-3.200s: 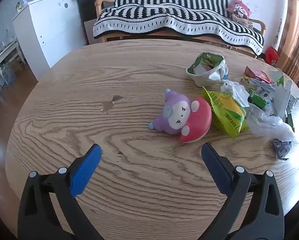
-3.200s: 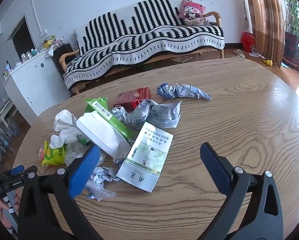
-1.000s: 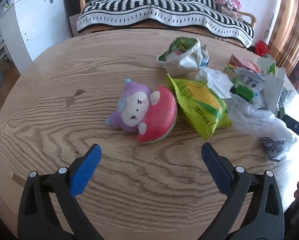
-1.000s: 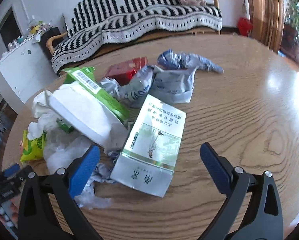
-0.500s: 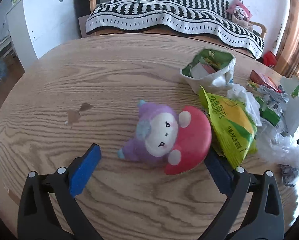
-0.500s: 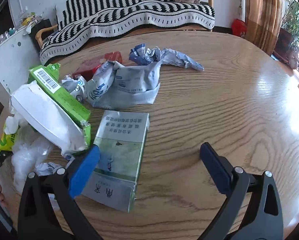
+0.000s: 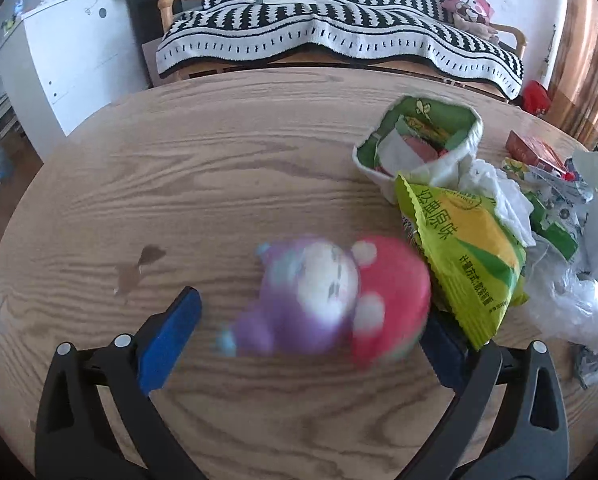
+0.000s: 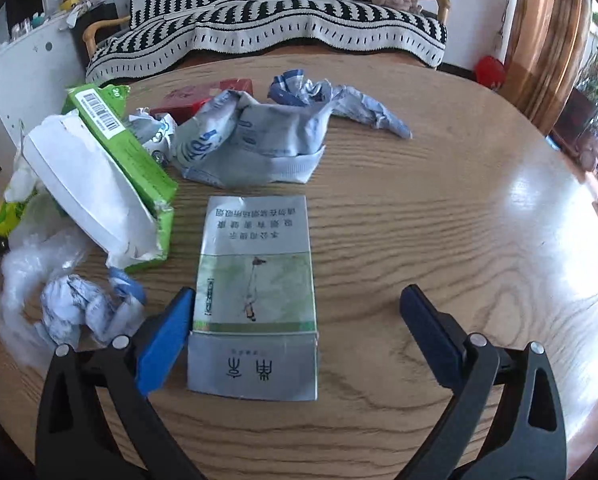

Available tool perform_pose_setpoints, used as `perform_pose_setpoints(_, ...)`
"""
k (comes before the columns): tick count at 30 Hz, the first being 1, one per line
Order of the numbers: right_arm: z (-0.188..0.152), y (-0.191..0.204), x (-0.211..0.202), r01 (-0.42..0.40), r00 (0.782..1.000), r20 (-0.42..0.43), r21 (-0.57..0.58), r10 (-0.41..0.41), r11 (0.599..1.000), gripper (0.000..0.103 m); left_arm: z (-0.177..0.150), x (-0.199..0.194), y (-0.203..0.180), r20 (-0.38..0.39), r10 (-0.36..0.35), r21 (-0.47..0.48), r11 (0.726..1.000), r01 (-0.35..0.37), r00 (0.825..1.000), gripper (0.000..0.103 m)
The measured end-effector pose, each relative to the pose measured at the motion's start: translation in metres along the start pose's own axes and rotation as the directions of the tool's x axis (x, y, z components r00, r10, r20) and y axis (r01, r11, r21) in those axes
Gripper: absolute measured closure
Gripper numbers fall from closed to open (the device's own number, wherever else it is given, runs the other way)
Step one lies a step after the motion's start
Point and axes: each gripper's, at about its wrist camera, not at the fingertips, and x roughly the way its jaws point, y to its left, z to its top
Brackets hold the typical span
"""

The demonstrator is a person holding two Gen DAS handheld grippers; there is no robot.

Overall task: Collect trash
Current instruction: 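Grasp the white-green box with the right gripper while the left gripper grasps the purple-red plush toy, then carry both items to the black bin and open both grippers over it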

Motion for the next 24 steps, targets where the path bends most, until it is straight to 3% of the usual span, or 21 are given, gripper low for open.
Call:
perform_pose_setpoints(1, -0.001, 0.000, -0.001, 0.000, 1.000, 0.005, -0.005, 0.000, 1.000, 0.006, 0.000, 0.000, 0.001, 0.001, -0.004, 0.001, 1.000, 0.004, 1.000, 0.006)
perform_pose_setpoints(3, -0.003, 0.004, -0.005, -0.017, 1.000, 0.018, -0.032, 0.017, 0.999, 0.026, -0.001, -0.004, 0.004, 0.021, -0.020, -0.009, 1.000, 0.020, 1.000, 0.018)
perform_pose_setpoints(4, -0.002, 0.006, -0.010, -0.026, 0.999, 0.036, -0.051, 0.028, 0.998, 0.049, -0.002, -0.008, 0.004, 0.045, -0.018, -0.004, 1.000, 0.018, 0.999, 0.041)
perform_pose_setpoints(8, -0.003, 0.016, -0.019, -0.001, 0.998, 0.065, -0.078, 0.006, 0.997, 0.049, -0.005, -0.015, 0.008, 0.066, -0.006, -0.004, 1.000, 0.006, 0.998, 0.045)
perform_pose_setpoints(12, 0.001, 0.020, -0.039, 0.020, 0.986, 0.168, -0.073, -0.007, 0.997, 0.049, -0.004, -0.031, 0.013, 0.096, 0.021, -0.020, 1.000, -0.019, 0.995, 0.045)
perform_pose_setpoints(18, 0.004, 0.019, -0.043, -0.025, 0.983, 0.178, -0.048, 0.033, 0.999, 0.049, -0.005, -0.056, 0.020, 0.125, 0.038, -0.065, 0.997, -0.030, 0.991, 0.045)
perform_pose_setpoints(24, 0.003, -0.005, -0.066, -0.138, 0.960, 0.261, 0.132, 0.100, 0.982, 0.049, -0.002, -0.085, 0.017, 0.177, 0.053, -0.126, 0.992, -0.031, 0.983, 0.045)
